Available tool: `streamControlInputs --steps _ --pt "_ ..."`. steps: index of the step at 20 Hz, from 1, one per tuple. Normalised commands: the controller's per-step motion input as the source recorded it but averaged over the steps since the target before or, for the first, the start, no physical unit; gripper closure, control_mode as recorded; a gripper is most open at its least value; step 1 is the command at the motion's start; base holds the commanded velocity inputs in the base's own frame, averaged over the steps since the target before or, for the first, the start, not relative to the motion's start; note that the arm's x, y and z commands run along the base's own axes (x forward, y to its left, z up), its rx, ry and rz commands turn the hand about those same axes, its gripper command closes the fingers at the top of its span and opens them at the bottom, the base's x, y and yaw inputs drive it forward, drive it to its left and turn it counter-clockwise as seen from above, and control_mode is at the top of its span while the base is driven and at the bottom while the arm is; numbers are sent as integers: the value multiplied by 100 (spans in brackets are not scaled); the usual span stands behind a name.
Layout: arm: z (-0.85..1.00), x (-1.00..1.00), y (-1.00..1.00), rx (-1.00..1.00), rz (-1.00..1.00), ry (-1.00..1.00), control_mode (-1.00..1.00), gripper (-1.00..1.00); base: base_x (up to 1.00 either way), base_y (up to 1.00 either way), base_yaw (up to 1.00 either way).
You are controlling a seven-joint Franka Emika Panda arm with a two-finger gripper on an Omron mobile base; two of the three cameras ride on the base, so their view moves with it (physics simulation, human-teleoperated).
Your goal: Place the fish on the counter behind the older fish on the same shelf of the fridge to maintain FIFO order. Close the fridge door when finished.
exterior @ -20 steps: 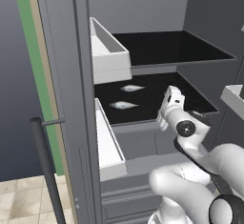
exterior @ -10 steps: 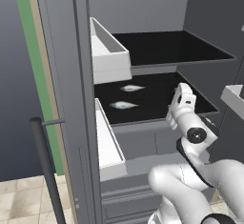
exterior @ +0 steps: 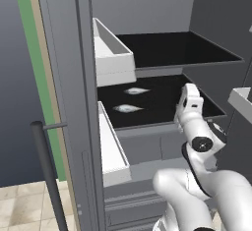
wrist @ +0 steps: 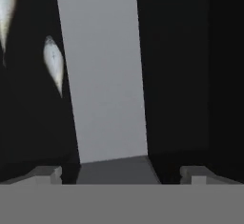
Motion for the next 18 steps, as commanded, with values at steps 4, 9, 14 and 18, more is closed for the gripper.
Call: streamControlInputs --steps 4,9,14,18 --pt "100 -37 15 -13 -9 17 -100 -100 0 0 0" --pt "100 -35 5 -17 -10 14 -100 -100 0 0 0" --pt "100 -46 1 -18 -8 11 -100 -100 0 0 0" --pt "100 -62 1 -17 -7 9 -100 -100 0 0 0"
